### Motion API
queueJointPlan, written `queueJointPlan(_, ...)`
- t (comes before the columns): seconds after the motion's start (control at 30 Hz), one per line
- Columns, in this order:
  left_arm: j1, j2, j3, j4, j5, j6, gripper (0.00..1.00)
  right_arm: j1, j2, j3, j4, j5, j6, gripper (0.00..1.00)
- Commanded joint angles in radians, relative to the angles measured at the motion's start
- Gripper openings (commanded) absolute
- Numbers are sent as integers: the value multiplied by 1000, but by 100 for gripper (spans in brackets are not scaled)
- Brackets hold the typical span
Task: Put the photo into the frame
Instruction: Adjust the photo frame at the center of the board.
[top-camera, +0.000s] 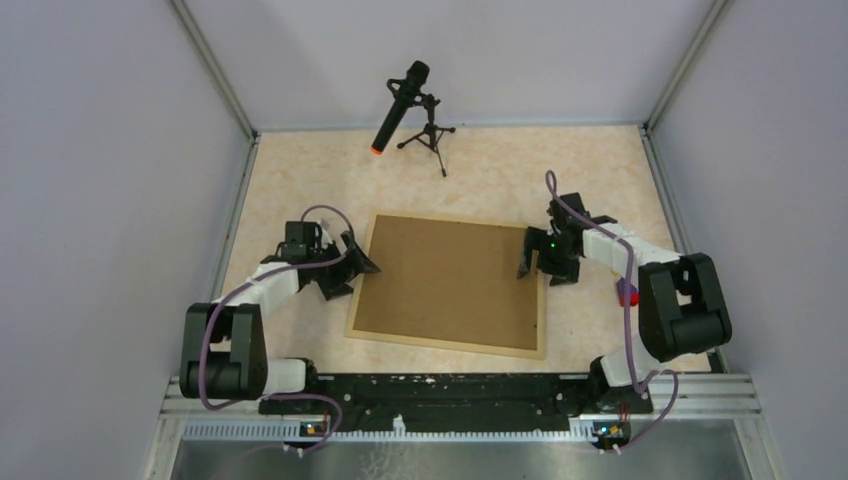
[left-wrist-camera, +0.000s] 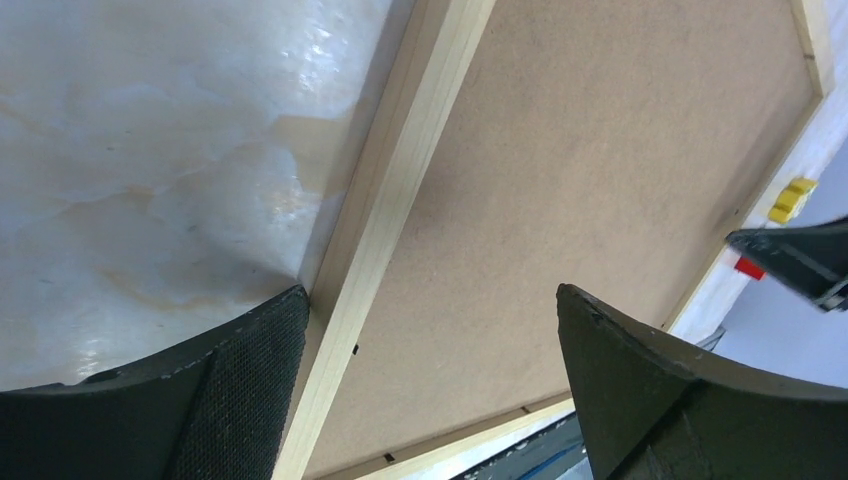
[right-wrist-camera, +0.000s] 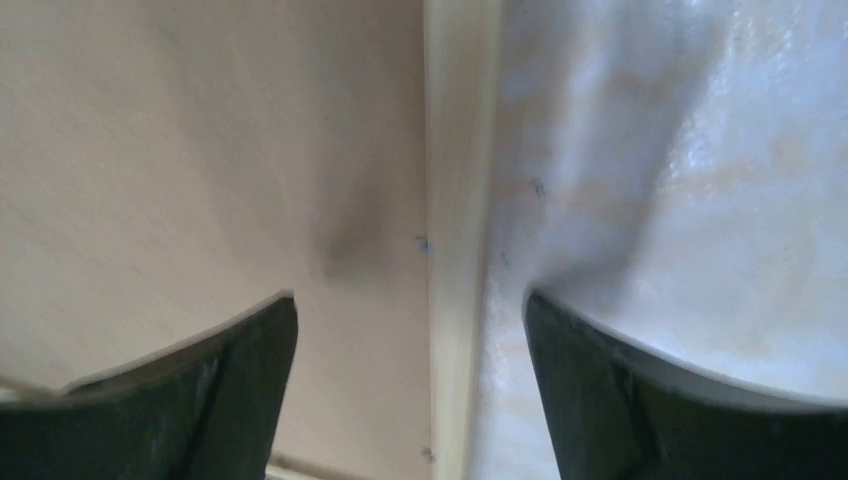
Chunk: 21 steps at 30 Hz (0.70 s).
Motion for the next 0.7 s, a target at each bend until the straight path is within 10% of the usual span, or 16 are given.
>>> queueJointPlan(0.0, -66, 10, -24, -82, 22, 67, 98, 18, 116, 7, 193, -133, 35, 84)
queueJointPlan(0.43, -593, 82, -33, -6, 18, -170, 96, 106, 648, 806, -7, -206, -12, 83)
queueJointPlan(0.67, -651, -123, 28, -138, -87, -71, 98, 85, 647, 1046, -265, -72, -113, 84)
